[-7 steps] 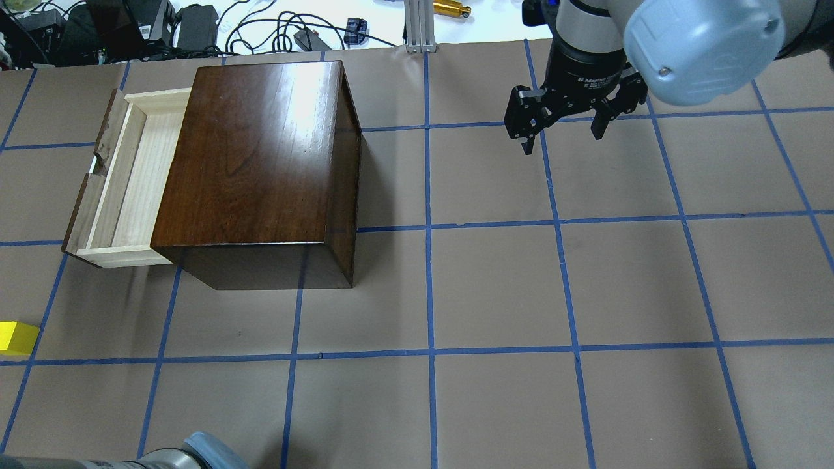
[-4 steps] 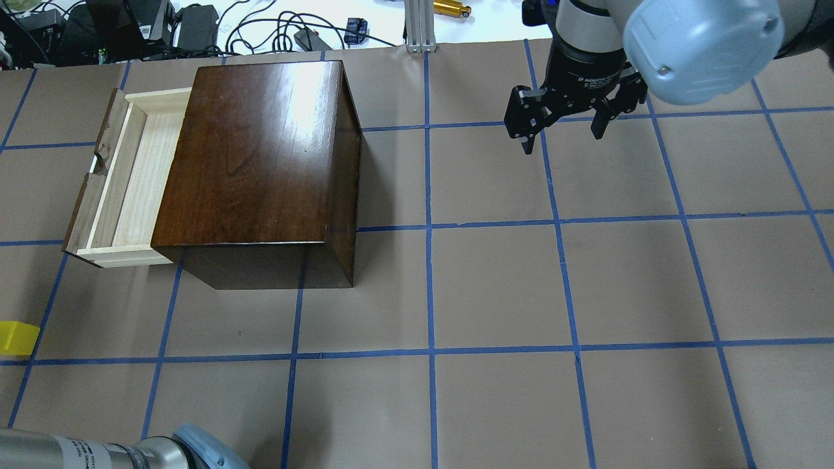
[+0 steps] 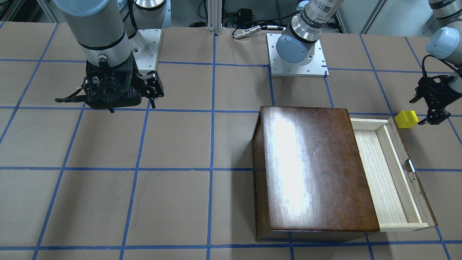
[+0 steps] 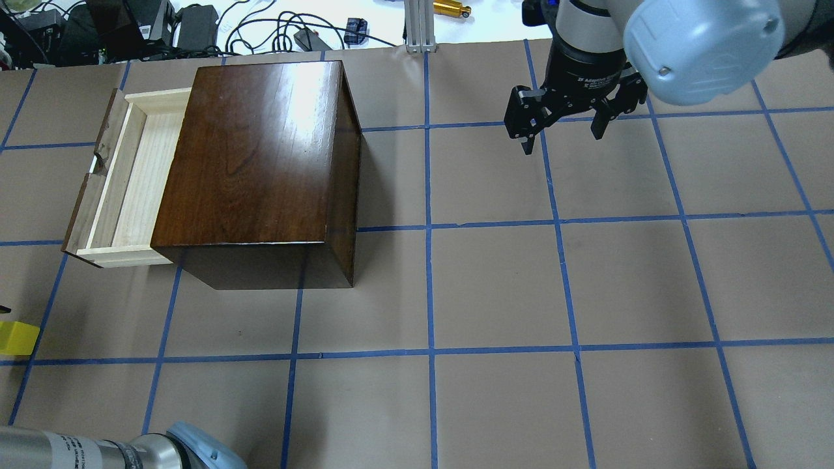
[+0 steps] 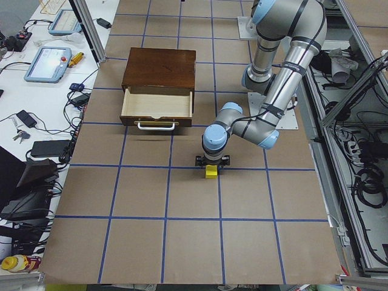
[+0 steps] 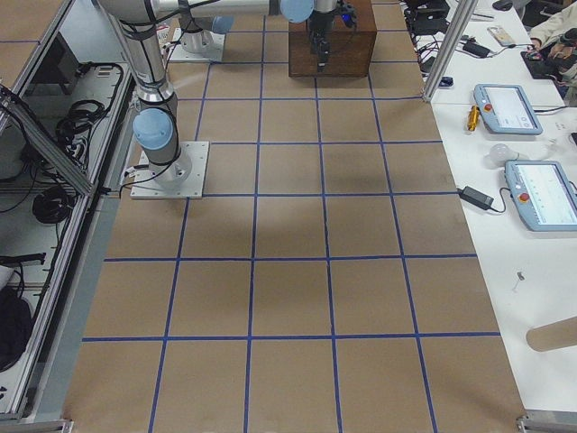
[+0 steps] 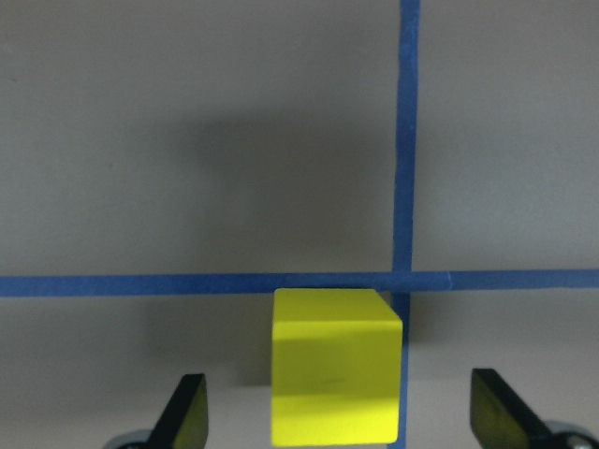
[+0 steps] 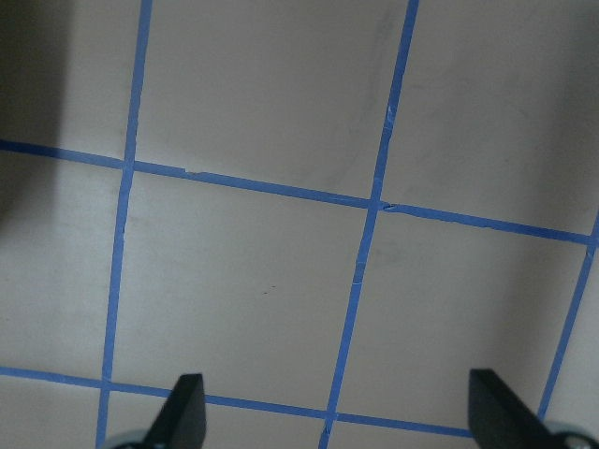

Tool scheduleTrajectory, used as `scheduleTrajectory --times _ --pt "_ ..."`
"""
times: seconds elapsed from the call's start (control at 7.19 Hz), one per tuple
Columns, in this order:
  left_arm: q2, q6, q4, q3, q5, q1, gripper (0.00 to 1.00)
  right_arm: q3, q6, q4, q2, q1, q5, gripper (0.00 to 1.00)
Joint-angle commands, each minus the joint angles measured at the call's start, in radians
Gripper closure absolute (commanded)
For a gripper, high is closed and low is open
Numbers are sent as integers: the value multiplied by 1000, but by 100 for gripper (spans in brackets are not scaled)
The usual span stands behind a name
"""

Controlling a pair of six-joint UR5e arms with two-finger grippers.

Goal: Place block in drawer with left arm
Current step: 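Move the left gripper down over the yellow cube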

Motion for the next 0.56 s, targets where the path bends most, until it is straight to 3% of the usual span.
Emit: scheduleTrajectory --times 0.0,0.42 --pt "-9 6 20 -12 1 3 0 0 -1 0 0 0 0 0" --pt "-30 6 58 -15 5 3 0 0 0 0 0 0 0 0"
